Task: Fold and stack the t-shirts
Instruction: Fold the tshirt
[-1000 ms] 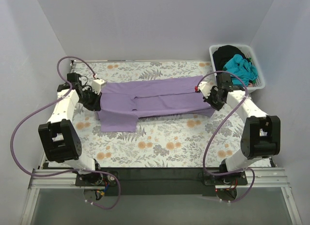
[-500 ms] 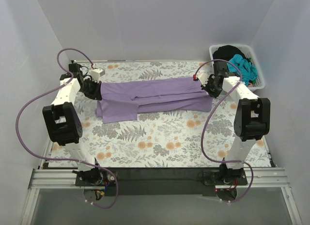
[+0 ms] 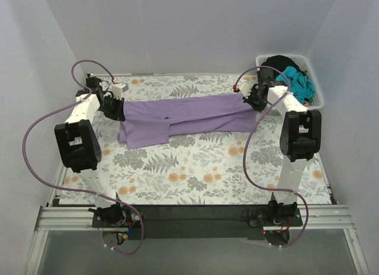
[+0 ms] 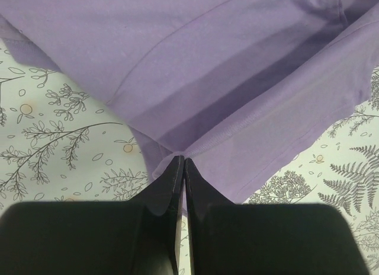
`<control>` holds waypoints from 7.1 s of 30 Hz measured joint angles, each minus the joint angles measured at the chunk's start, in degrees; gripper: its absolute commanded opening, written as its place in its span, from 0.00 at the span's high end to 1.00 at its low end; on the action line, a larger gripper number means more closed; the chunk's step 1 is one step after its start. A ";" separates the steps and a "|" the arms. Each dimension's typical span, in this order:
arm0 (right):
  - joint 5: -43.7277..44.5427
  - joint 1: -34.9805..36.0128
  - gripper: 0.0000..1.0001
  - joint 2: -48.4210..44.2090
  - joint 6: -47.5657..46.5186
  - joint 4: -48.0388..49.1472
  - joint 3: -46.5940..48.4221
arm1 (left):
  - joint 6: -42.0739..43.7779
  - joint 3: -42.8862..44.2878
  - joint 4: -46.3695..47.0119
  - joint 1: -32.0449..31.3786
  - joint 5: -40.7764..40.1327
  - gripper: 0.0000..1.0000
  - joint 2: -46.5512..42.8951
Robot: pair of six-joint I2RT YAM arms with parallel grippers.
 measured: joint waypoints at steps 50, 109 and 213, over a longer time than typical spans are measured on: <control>-8.76 -4.61 0.42 -6.64 12.74 -9.55 -3.98 | -9.01 -7.13 -3.69 9.60 5.49 0.51 -3.69; -8.07 -7.06 0.99 3.45 17.81 -9.94 -4.50 | -8.83 -13.44 1.46 11.72 1.44 1.00 2.12; -1.92 50.31 0.89 4.76 71.95 40.54 -14.45 | -19.93 -33.16 6.82 8.66 0.72 0.92 -12.61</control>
